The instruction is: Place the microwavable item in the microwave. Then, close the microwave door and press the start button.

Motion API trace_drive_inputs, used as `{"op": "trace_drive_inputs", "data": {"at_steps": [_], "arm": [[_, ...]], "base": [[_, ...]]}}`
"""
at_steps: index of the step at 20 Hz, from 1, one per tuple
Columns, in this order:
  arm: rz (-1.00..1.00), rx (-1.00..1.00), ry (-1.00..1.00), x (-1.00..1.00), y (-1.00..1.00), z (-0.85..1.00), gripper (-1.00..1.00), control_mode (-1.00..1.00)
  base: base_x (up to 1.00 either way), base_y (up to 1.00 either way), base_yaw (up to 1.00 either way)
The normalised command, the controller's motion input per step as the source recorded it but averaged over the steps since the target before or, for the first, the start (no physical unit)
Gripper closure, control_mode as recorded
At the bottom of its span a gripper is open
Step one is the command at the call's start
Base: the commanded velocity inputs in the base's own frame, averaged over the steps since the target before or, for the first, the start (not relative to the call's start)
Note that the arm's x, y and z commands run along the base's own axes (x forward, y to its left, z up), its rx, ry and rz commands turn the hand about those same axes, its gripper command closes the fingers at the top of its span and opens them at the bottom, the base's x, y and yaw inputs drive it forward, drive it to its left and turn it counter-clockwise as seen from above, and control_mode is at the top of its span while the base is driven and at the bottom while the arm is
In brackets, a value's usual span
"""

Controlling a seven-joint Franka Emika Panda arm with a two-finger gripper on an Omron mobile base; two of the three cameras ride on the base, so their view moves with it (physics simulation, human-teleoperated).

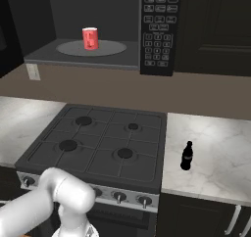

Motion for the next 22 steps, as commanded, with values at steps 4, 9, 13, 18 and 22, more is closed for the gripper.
{"op": "trace_drive_inputs", "data": {"at_steps": [4,9,13,18,22], "arm": [[-0.2,-0.03,0.02,0.0,0.17,0.49,-1.0,-1.0],[-0.06,0.04,-0.02,-0.06,-0.67,0.28,-1.0,-1.0],[0.0,0.08,-0.09,-0.18,-0.79,0.67,-1.0,-1.0],[0.0,0.1,-0.13,-0.19,-0.82,0.68,-1.0,-1.0],[0.04,0.19,-0.06,-0.21,-0.99,0.34,-1.0,-1.0]], "base": [[0.0,0.0,0.0],[0.0,0.0,0.0],[0.0,0.0,0.0],[0.0,0.0,0.0],[0.0,0.0,0.0]]}}
